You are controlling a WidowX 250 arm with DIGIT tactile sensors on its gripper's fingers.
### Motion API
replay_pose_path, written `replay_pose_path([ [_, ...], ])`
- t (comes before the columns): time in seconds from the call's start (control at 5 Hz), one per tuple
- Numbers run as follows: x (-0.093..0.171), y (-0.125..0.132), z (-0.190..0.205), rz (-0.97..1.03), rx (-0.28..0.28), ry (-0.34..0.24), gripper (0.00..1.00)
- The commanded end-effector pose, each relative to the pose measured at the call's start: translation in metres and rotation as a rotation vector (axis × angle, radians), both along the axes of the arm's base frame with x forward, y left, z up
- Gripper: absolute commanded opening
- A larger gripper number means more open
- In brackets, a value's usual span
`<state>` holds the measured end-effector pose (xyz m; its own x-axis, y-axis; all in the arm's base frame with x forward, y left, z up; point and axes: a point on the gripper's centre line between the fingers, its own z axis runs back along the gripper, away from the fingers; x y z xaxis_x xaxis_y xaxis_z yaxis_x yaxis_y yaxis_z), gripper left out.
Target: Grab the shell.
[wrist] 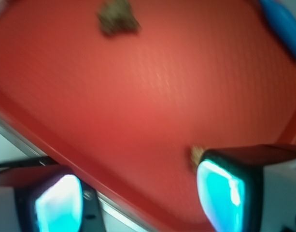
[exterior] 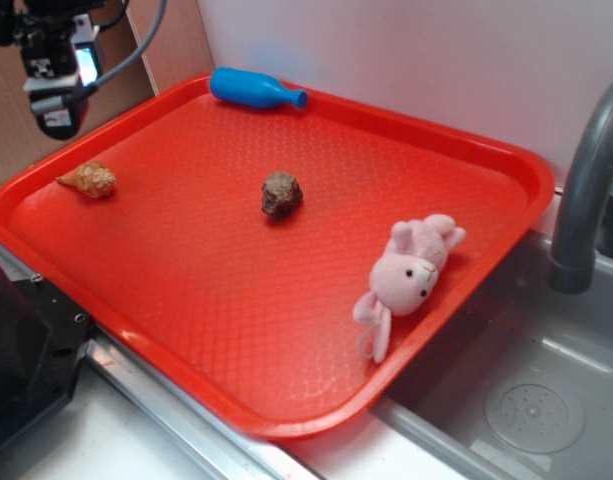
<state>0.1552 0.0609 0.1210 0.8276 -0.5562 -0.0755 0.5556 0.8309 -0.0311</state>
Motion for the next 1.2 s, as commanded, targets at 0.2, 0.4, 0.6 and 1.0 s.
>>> replay_pose_path([
  [0.2, 0.003, 0.0, 0.004, -0.002, 0.006, -0.019, 1.0],
  [0.4, 0.013, 0.023, -0.016, -0.179, 0.067, 0.027, 1.0],
  [0.6, 0.018, 0.039, -0.035, -0.266, 0.107, 0.033, 1.0],
  [1.0, 0.006, 0.054, -0.067, -0.311, 0.028, -0.002, 1.0],
])
